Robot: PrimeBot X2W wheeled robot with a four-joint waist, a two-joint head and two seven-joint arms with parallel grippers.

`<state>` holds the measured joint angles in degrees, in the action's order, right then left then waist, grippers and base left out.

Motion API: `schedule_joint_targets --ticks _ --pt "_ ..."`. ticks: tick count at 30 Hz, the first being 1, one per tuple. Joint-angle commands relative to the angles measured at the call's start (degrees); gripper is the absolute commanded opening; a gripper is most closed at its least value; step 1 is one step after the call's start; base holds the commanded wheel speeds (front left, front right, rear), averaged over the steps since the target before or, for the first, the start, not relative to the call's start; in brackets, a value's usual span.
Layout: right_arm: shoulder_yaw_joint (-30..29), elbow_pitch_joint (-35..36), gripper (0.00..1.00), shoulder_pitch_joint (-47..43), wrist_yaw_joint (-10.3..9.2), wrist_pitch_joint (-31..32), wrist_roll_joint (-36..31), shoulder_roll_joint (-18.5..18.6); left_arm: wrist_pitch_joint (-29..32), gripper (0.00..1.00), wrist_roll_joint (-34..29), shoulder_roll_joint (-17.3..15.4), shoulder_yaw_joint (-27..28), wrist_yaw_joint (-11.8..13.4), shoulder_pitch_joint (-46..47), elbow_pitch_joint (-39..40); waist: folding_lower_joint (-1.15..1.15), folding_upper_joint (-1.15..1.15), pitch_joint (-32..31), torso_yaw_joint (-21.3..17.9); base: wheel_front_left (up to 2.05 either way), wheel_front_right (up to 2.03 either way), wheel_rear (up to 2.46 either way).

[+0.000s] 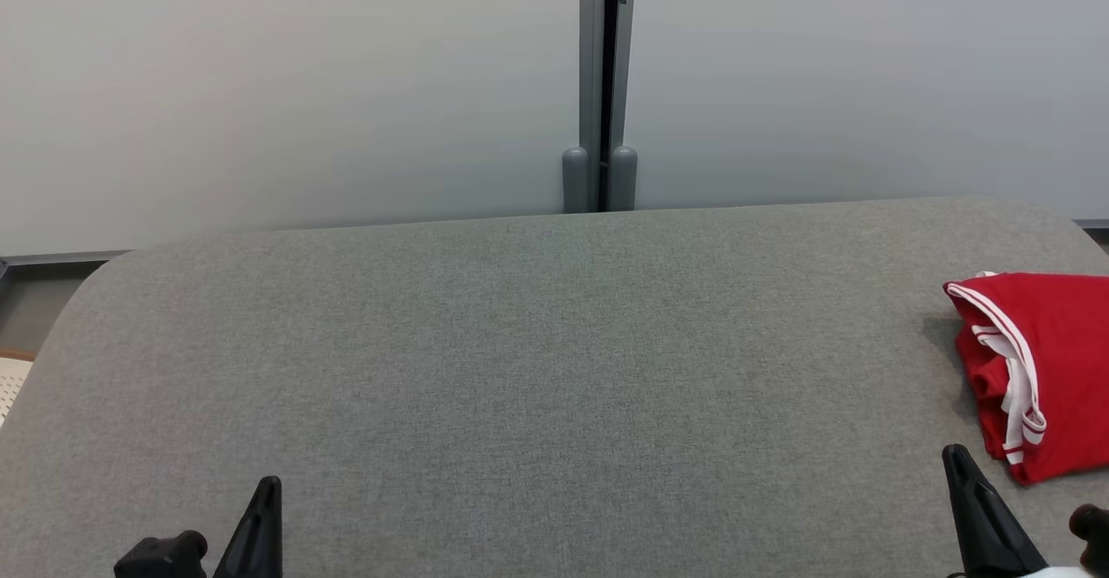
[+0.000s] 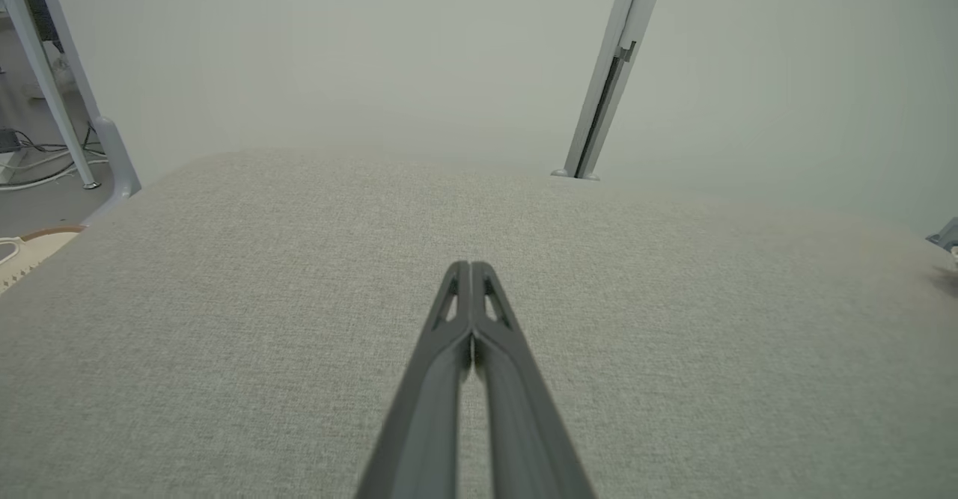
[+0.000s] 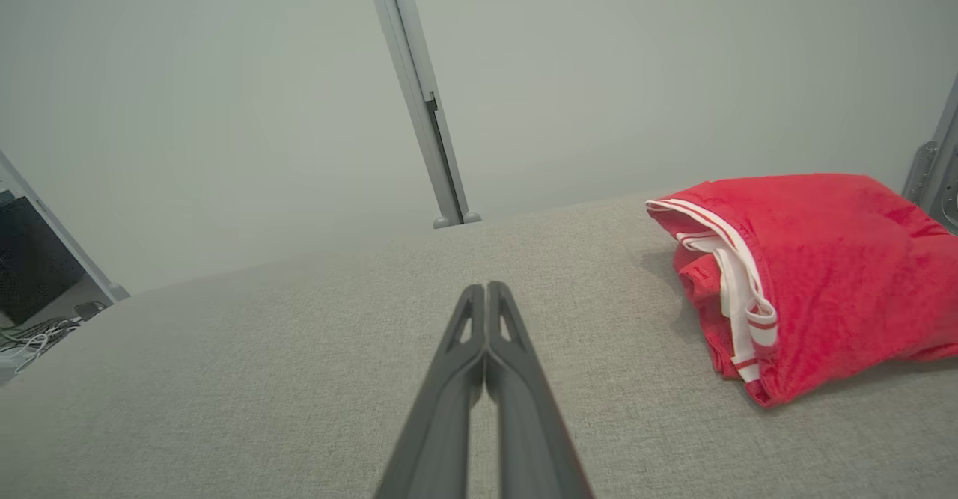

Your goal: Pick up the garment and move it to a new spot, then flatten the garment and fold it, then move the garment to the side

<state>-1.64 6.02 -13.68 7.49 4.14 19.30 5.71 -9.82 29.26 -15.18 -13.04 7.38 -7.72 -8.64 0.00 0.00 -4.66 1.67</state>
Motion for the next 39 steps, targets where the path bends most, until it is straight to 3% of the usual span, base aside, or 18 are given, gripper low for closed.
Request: schedule_joint_targets --ticks 1,22,39 --pt "-0.41 0.16 0.00 1.88 0.00 0.02 2.64 0.26 0.42 0.00 2.22 -0.20 1.16 -0.55 2.16 0.55 0.00 0.00 0.06 -0.02 0.00 0.00 0.00" --pt "-1.18 -5.40 0.00 7.01 0.00 0.31 22.48 -0.19 4.64 0.00 19.20 3.03 6.12 -4.61 5.78 -1.35 0.00 0.00 0.92 -0.32 0.00 0.00 0.00" --pt "-1.82 -8.81 0.00 10.17 0.00 0.57 34.68 -0.60 7.34 0.00 29.69 5.13 9.24 -7.06 7.87 -2.17 0.00 0.00 1.58 -0.55 0.00 0.00 0.00"
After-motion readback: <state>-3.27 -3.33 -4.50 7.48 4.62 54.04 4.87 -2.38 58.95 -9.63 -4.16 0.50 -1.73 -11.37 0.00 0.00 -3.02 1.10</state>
